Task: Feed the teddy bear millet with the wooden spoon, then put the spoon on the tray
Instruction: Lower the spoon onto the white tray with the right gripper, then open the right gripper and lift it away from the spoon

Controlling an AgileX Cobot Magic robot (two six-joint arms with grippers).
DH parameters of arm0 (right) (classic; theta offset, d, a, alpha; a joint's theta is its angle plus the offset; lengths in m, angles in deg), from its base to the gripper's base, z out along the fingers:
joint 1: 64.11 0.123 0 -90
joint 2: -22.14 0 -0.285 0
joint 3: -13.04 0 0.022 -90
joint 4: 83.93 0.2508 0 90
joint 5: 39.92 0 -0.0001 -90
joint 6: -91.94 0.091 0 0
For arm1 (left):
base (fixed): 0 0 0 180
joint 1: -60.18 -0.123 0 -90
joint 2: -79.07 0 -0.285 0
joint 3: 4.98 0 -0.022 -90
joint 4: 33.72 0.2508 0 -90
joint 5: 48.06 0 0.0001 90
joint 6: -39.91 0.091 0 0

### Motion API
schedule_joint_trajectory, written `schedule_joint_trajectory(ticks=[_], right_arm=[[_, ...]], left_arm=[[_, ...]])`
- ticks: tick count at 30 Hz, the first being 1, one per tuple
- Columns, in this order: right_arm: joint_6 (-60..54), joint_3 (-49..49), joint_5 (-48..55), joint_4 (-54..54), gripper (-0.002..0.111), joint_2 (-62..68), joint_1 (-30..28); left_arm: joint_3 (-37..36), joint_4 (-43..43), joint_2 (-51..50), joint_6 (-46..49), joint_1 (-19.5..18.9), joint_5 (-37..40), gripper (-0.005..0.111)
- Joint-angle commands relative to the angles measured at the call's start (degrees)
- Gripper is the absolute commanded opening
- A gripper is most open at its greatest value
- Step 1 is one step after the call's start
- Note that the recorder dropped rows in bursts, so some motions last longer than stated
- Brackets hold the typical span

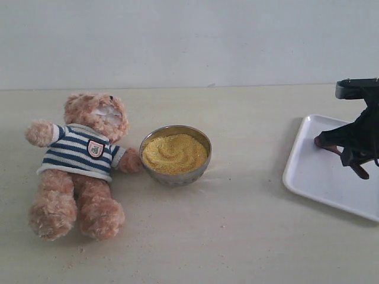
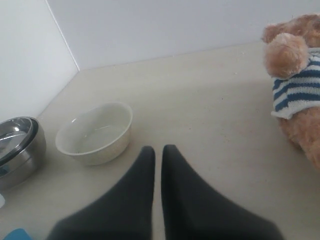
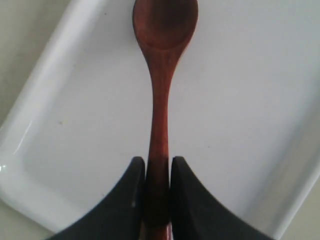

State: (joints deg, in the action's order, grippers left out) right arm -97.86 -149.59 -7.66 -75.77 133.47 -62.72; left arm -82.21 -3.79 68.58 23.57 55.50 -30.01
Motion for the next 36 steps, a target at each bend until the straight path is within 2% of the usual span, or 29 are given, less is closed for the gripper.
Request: schedule_joint_trajectory(ticks=[1,12,17,20,28,30,34,36], right_arm=[[-0.2,-0.2,-2.1,-1.8,0.0,0.1,-0.3],[0.6,-0.2,-2.6,-2.4,0.002,3.8,-0.3],[0.9,-0.2,-2.9,-2.4,0.032,4.0,-0.3],[0.9,-0.2,-2.9,-2.4,0.04,4.0,-0.3],[1.8,-0.2,-2.9,-2.4,0.042,4.0,-0.3],[1.8,-0.2,-2.9,-2.4,0.05,4.0,-0.3],[2.2,-0.2,-3.3,-2.4,0.075,4.0,-0.3],[2.2,-0.2,-3.5,-2.4,0.079,4.0,-0.3]], left_arm=[[0.0,0.1,0.0,0.1,0.2,-0.4,0.005],[0.0,0.1,0.0,0.1,0.2,-0.5,0.005],[0.0,0.1,0.0,0.1,0.2,-0.5,0.005],[0.0,0.1,0.0,0.1,0.2,-0.5,0.005],[0.0,0.1,0.0,0.1,0.2,-0.5,0.005],[0.0,0.1,0.0,0.1,0.2,-0.5,0.005],[0.0,0.1,0.0,0.1,0.2,-0.5,0.005],[0.0,0.1,0.0,0.1,0.2,-0.5,0.005]])
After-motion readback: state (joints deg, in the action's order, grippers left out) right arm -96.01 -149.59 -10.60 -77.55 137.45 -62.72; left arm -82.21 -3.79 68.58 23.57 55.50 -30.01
